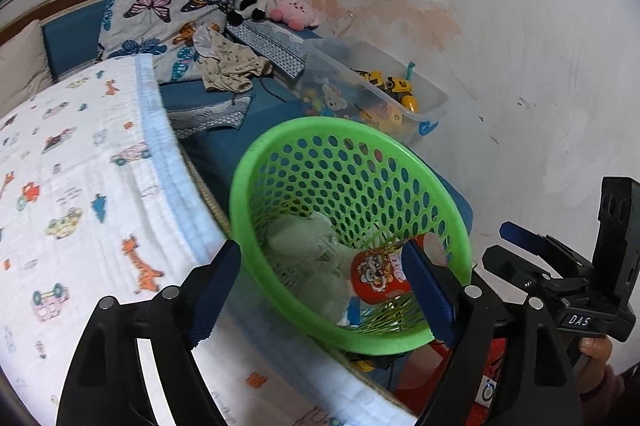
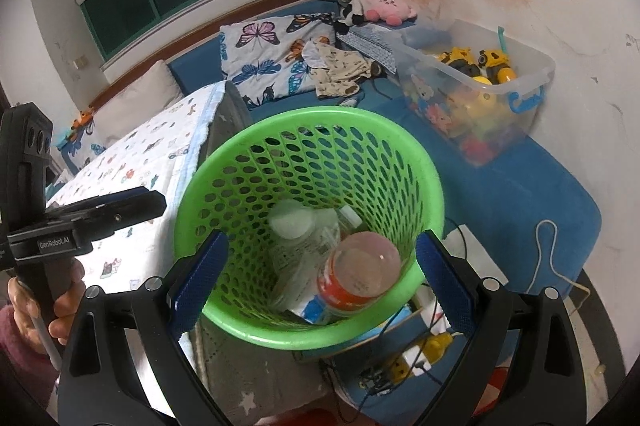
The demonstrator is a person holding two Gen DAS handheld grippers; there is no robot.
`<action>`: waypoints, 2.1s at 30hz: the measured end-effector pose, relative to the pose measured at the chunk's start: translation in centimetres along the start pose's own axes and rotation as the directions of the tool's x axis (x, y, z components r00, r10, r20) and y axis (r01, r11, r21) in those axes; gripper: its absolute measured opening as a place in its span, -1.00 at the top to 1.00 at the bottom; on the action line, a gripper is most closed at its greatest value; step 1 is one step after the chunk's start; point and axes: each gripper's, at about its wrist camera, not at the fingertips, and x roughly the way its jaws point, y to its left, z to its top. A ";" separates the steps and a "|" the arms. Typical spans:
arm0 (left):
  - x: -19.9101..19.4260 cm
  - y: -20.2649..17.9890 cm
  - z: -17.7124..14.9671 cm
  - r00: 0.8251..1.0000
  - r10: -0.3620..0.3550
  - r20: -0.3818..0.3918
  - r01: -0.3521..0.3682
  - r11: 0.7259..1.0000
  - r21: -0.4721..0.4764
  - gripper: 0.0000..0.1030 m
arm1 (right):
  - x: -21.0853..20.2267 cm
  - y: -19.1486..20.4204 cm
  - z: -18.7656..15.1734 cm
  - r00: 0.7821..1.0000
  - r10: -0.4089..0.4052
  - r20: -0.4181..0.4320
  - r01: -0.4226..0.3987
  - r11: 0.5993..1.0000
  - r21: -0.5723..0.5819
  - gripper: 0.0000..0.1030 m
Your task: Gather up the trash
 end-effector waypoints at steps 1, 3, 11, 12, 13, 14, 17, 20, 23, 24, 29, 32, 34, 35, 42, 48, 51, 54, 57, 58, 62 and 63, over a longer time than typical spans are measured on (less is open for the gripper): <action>-0.3 0.2 -0.1 1.000 0.011 0.004 -0.011 1.000 0.000 -0.61 | -0.1 0.2 -0.1 1.000 0.002 0.002 -0.002 1.000 0.000 -0.83; -1.2 0.6 -0.4 0.999 0.031 0.012 -0.031 0.999 -0.005 -0.64 | -0.3 0.6 -0.2 1.000 0.010 0.006 -0.010 1.000 0.000 -0.83; -5.1 3.3 -2.1 0.992 0.115 0.045 -0.112 0.992 -0.052 -0.77 | -1.1 3.6 -0.9 0.999 0.032 0.013 -0.032 0.999 -0.031 -0.83; -5.7 3.6 -2.4 0.990 0.131 0.047 -0.128 0.990 -0.060 -0.78 | -1.2 4.3 -1.2 0.999 0.036 0.013 -0.035 0.999 -0.041 -0.83; -6.2 4.0 -2.8 0.988 0.144 0.049 -0.140 0.988 -0.065 -0.79 | -1.2 4.6 -1.3 0.999 0.038 0.012 -0.038 0.998 -0.047 -0.83; -6.7 4.2 -3.1 0.987 0.156 0.050 -0.152 0.986 -0.071 -0.79 | -1.3 5.3 -1.5 0.999 0.043 0.011 -0.042 0.997 -0.058 -0.83; -8.2 5.1 -4.0 0.979 0.194 0.057 -0.189 0.978 -0.086 -0.81 | -1.4 6.4 -1.9 0.998 0.054 0.007 -0.054 0.996 -0.078 -0.84; -9.7 5.9 -5.0 0.971 0.229 0.066 -0.222 0.970 -0.095 -0.81 | -1.6 7.9 -2.4 0.998 0.070 0.002 -0.069 0.993 -0.099 -0.84; -11.2 6.5 -5.8 0.965 0.250 0.080 -0.241 0.964 -0.109 -0.81 | -1.9 9.5 -2.9 0.997 0.073 0.004 -0.071 0.989 -0.128 -0.84; -11.8 6.7 -6.2 0.961 0.262 0.087 -0.252 0.961 -0.111 -0.81 | -2.1 10.0 -3.1 0.997 0.076 0.006 -0.074 0.988 -0.138 -0.84; -14.3 7.1 -7.5 0.944 0.310 0.115 -0.299 0.948 -0.106 -0.83 | -2.7 12.4 -3.9 0.995 0.096 0.006 -0.094 0.980 -0.175 -0.86; -15.5 7.3 -8.3 0.932 0.339 0.127 -0.327 0.939 -0.108 -0.83 | -3.1 14.0 -4.5 0.995 0.100 0.016 -0.094 0.972 -0.216 -0.87; -16.2 7.4 -9.0 0.927 0.352 0.130 -0.338 0.934 -0.114 -0.83 | -3.3 14.6 -4.7 0.994 0.110 0.016 -0.103 0.968 -0.229 -0.87; -16.6 7.5 -9.5 0.927 0.353 0.130 -0.339 0.933 -0.119 -0.83 | -3.4 15.0 -4.9 0.993 0.118 0.015 -0.111 0.966 -0.235 -0.88; -17.8 7.6 -12.1 0.916 0.382 0.123 -0.367 0.921 -0.132 -0.83 | -3.8 16.3 -5.8 0.991 0.134 0.013 -0.126 0.957 -0.259 -0.88; -19.3 7.8 -13.9 0.907 0.398 0.137 -0.375 0.912 -0.169 -0.83 | -4.2 16.8 -6.7 0.989 0.145 0.013 -0.137 0.955 -0.263 -0.90; -19.7 7.7 -14.4 0.899 0.413 0.145 -0.387 0.905 -0.177 -0.83 | -4.4 16.9 -7.1 0.989 0.150 0.013 -0.142 0.955 -0.262 -0.91; -20.0 7.6 -14.8 0.891 0.429 0.149 -0.401 0.897 -0.186 -0.83 | -4.5 17.0 -7.3 0.987 0.160 0.010 -0.152 0.955 -0.256 -0.91; -20.4 7.6 -15.2 0.879 0.451 0.156 -0.419 0.886 -0.199 -0.84 | -4.6 17.3 -7.5 0.986 0.168 0.011 -0.159 0.951 -0.263 -0.91; -20.6 7.6 -15.3 0.876 0.456 0.158 -0.423 0.883 -0.202 -0.84 | -4.7 17.4 -7.5 0.985 0.171 0.011 -0.162 0.951 -0.265 -0.91; -21.3 7.5 -15.9 0.858 0.485 0.169 -0.449 0.868 -0.214 -0.85 | -4.8 17.8 -7.8 0.982 0.187 0.008 -0.178 0.947 -0.268 -0.91; -21.5 7.6 -16.1 0.854 0.491 0.170 -0.453 0.864 -0.221 -0.85 | -4.8 17.9 -7.9 0.981 0.192 0.006 -0.183 0.945 -0.270 -0.91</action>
